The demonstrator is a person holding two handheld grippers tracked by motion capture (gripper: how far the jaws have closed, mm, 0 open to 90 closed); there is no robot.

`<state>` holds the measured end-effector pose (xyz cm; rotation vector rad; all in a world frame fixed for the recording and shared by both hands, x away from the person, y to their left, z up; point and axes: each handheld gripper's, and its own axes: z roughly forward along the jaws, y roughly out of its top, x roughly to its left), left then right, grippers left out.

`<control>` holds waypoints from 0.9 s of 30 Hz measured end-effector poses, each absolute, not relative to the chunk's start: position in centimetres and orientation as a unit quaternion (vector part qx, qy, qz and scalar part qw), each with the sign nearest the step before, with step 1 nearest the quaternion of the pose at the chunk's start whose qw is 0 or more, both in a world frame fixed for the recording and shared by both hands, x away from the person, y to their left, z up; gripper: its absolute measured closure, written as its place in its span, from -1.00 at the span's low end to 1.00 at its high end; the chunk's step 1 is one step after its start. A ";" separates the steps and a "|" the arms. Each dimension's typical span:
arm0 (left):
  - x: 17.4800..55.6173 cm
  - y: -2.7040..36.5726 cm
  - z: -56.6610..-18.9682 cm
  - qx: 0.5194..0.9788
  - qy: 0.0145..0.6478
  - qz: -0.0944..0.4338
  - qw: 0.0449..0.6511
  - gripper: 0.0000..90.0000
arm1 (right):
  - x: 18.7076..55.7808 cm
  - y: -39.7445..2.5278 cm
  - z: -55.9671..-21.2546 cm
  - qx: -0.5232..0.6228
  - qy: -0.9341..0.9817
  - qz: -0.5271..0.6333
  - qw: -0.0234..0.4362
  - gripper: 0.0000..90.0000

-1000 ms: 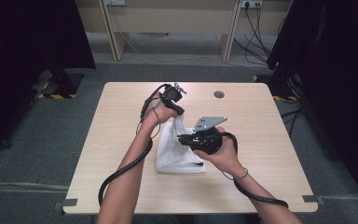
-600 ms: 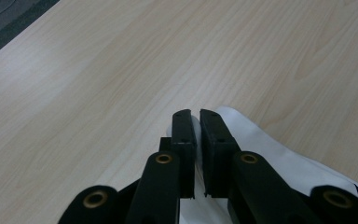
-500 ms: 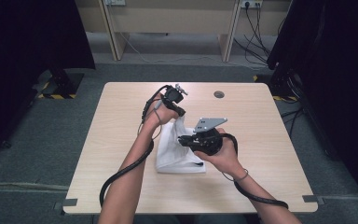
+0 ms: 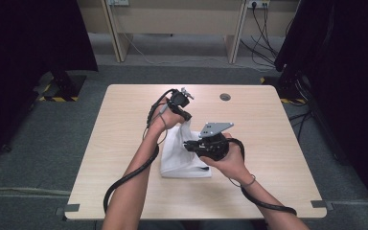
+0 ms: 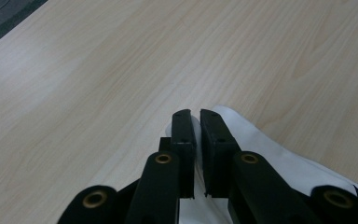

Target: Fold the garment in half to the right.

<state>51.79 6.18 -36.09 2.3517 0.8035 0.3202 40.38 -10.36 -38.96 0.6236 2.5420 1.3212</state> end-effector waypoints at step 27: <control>51.7 5.8 -36.7 0.892 0.304 0.119 0.313 0.85 | 40.3 -10.7 -39.8 0.215 0.865 0.441 0.100 0.79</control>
